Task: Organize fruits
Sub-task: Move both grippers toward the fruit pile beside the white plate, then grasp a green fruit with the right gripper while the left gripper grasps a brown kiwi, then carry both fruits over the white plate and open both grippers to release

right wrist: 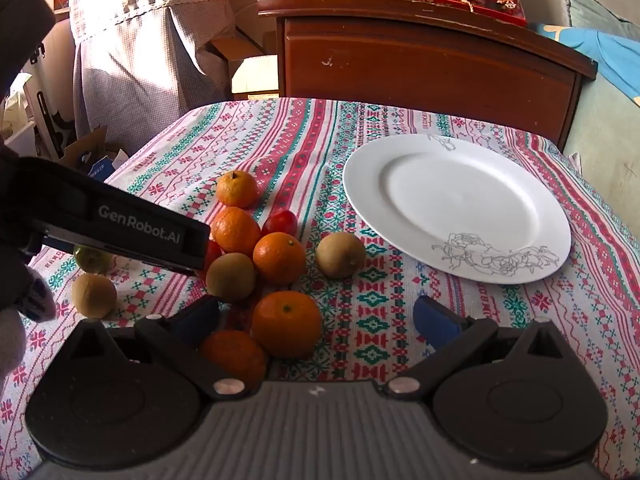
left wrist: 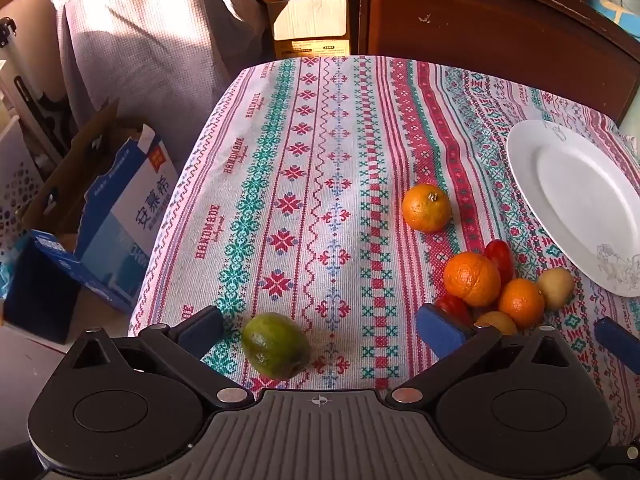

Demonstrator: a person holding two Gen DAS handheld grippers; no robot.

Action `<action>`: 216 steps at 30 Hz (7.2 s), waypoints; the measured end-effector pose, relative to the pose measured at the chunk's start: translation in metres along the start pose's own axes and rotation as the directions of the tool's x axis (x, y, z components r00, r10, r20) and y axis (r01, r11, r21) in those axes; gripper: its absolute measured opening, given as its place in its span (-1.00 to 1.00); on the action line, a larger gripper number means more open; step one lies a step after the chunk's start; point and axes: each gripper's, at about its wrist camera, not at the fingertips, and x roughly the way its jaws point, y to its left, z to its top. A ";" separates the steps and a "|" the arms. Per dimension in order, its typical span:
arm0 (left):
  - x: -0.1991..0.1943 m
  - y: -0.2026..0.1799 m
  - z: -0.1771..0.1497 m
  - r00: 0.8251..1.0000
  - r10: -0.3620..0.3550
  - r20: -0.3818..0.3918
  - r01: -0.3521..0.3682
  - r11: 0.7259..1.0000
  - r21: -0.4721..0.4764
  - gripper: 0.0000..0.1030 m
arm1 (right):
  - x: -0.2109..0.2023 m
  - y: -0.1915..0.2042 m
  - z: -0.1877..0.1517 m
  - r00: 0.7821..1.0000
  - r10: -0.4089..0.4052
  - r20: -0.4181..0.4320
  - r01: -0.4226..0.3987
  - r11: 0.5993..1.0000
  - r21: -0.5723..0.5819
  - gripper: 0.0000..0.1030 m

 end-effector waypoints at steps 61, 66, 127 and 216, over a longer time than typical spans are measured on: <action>-0.056 0.017 -0.015 0.996 0.057 -0.062 -0.055 0.998 0.032 1.00 | -0.025 -0.012 0.050 0.931 -0.149 -0.332 0.182 0.981 0.070 0.98; -0.056 0.017 -0.015 0.997 0.052 -0.059 -0.050 0.998 0.038 0.99 | -0.024 -0.011 0.050 0.931 -0.157 -0.331 0.189 0.980 0.067 0.98; -0.054 0.033 -0.053 0.998 -0.067 0.005 0.067 0.997 0.025 0.92 | -0.058 -0.015 -0.002 0.974 0.119 -0.191 -0.106 0.991 0.077 0.39; -0.064 -0.070 0.042 0.896 -0.383 0.223 0.343 0.918 0.201 -0.48 | -0.046 -0.118 0.074 0.999 0.041 -0.016 -0.035 0.963 0.267 -0.38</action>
